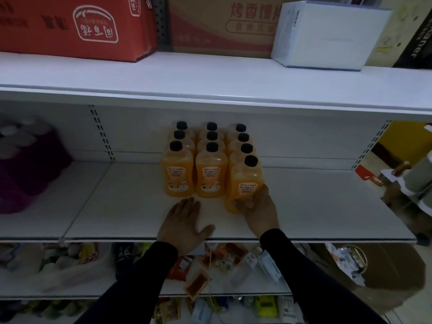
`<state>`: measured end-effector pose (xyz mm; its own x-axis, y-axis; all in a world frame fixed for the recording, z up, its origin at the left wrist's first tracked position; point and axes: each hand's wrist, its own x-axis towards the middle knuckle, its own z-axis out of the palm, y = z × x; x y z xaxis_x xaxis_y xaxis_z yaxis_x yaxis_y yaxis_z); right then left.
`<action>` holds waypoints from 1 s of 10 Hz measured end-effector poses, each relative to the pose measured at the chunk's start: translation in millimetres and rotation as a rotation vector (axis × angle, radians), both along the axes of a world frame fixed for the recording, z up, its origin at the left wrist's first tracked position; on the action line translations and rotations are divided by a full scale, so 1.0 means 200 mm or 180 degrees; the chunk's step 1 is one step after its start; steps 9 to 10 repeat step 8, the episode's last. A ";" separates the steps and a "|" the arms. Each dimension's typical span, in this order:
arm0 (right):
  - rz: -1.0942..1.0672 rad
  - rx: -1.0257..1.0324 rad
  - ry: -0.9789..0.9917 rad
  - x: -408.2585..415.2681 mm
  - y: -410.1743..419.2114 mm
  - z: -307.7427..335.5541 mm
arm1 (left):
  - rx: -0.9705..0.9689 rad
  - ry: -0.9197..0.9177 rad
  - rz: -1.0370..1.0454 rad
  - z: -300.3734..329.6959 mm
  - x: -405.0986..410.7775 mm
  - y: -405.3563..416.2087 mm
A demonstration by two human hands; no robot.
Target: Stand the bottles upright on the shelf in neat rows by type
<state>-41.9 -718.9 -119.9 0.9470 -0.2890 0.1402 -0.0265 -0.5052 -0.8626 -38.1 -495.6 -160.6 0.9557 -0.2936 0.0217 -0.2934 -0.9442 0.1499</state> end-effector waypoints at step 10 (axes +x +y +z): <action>0.0210 0.0046 0.0117 -0.03 -0.07 0.10 | 0.0019 0.0207 0.0120 -0.02 0.02 -0.01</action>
